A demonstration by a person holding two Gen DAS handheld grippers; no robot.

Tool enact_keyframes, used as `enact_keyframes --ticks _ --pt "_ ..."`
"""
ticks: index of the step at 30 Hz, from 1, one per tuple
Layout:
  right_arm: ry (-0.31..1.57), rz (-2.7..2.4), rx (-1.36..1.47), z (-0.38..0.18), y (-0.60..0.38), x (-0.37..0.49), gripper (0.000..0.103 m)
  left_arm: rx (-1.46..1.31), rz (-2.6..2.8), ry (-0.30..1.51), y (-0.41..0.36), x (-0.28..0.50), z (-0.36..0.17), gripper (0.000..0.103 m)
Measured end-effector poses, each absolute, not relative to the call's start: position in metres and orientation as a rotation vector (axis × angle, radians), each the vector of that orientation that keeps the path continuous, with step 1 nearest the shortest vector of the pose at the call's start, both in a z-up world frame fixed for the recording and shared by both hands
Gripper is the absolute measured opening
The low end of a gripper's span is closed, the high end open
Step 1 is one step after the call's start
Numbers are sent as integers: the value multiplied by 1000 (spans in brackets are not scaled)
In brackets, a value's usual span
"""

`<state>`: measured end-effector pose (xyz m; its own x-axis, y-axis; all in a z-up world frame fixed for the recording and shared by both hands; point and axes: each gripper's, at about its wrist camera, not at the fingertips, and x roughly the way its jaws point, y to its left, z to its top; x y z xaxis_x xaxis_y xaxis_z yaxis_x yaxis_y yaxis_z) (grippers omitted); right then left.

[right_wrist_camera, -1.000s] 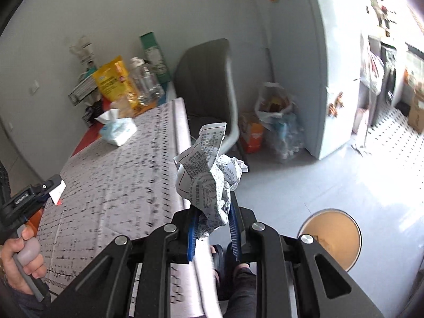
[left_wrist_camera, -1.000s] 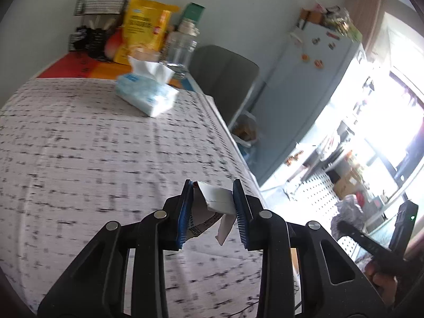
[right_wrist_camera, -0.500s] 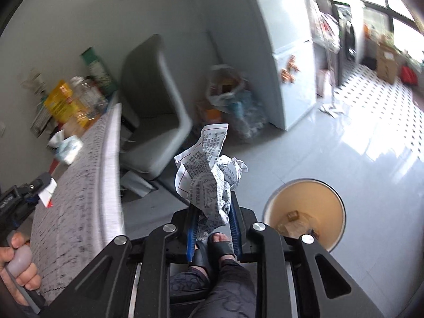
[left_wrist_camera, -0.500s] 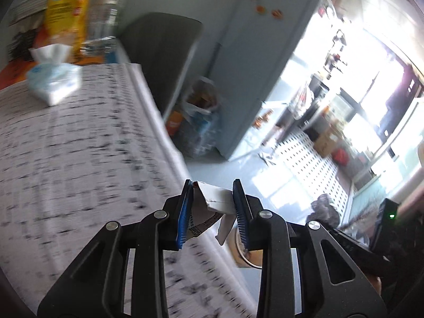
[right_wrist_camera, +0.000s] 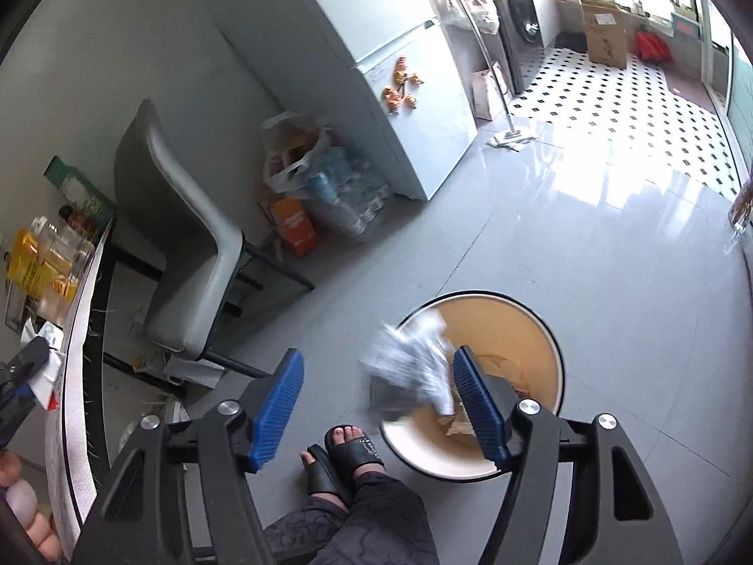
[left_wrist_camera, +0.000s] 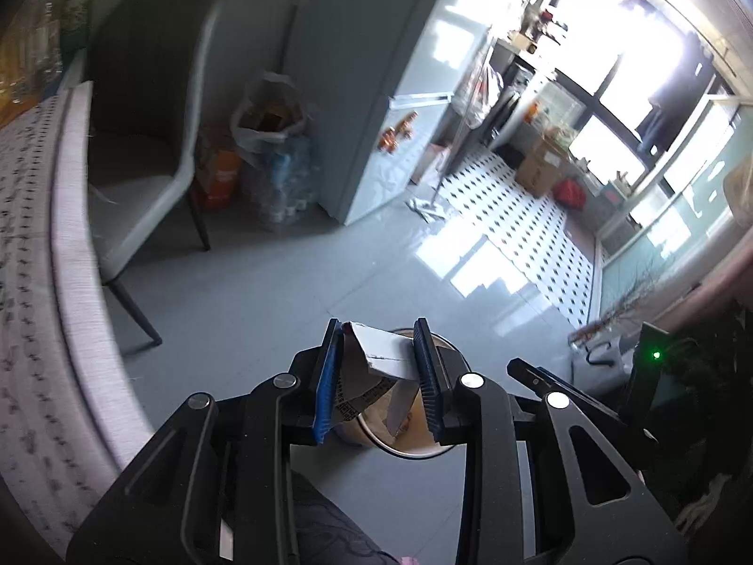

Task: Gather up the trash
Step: 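Carry the paper box and paper wad over the floor bin, then open both grippers to drop the box and paper into the bin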

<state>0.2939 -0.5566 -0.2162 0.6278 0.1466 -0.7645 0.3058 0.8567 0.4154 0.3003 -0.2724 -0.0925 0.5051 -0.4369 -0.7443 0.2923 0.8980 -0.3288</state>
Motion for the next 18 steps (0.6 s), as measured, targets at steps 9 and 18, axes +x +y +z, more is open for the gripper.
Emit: enact_keyframes --ticks 9,18 --pt "875 -179 592 -222 -595 253 76 -116 -565 1035 -355 309 -124 31" --pt "801 -266 626 -207 -630 211 79 -164 -710 1109 -417 325 -138 75"
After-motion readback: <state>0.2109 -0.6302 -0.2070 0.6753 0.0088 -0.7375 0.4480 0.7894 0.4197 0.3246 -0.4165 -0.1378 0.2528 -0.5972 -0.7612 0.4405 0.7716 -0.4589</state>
